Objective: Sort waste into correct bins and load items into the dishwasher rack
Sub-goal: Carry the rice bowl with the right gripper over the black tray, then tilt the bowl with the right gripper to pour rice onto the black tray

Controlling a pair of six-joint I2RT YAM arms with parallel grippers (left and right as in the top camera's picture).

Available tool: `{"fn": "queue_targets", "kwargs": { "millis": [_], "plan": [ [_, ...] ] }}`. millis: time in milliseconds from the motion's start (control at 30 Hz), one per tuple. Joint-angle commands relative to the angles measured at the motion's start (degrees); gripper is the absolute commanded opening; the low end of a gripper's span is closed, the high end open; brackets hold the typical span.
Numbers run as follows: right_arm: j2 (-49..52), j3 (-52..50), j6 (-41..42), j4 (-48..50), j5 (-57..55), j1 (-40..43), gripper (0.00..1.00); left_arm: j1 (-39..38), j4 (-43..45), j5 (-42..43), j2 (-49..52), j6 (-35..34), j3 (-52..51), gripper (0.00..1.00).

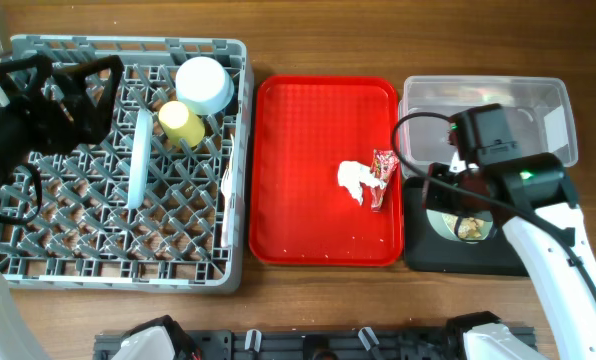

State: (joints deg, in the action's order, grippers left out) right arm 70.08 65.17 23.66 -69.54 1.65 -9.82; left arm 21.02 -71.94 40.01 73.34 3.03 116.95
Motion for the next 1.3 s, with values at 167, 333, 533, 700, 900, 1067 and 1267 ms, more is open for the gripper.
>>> {"fn": "queue_targets", "kwargs": {
  "millis": [167, 333, 533, 700, 900, 1067, 1267],
  "plan": [
    [-5.9, -10.4, -9.2, 8.1, 15.4, 13.4, 0.04, -0.1, 0.2, 0.7, -0.1, -0.5, 0.1, 1.00],
    [-10.7, -14.5, -15.1, 10.6, 26.8, 23.6, 0.04, -0.1, 0.2, 0.7, -0.1, -0.5, 0.1, 1.00],
    [-11.8, -15.8, -27.0, 8.6, 40.5, 37.8, 0.04, -0.1, 0.2, 0.7, -0.1, -0.5, 0.1, 1.00],
    [-10.9, -20.2, -33.4, 9.6, 51.3, 45.9, 0.04, -0.1, 0.2, 0.7, -0.1, -0.5, 0.1, 1.00],
    [-9.0, -24.7, -42.6, 9.9, 64.2, 52.4, 0.04, -0.1, 0.2, 0.7, -0.1, -0.5, 0.1, 1.00],
    [-8.5, -24.8, -49.0, 7.5, 66.9, 53.6, 0.04, -0.1, 0.2, 0.7, -0.1, -0.5, 0.1, 1.00],
    [-8.5, -24.8, -53.4, 4.8, 71.2, 53.6, 0.04, -0.1, 0.2, 0.7, -0.1, -0.5, 0.1, 1.00]
  ]
}}
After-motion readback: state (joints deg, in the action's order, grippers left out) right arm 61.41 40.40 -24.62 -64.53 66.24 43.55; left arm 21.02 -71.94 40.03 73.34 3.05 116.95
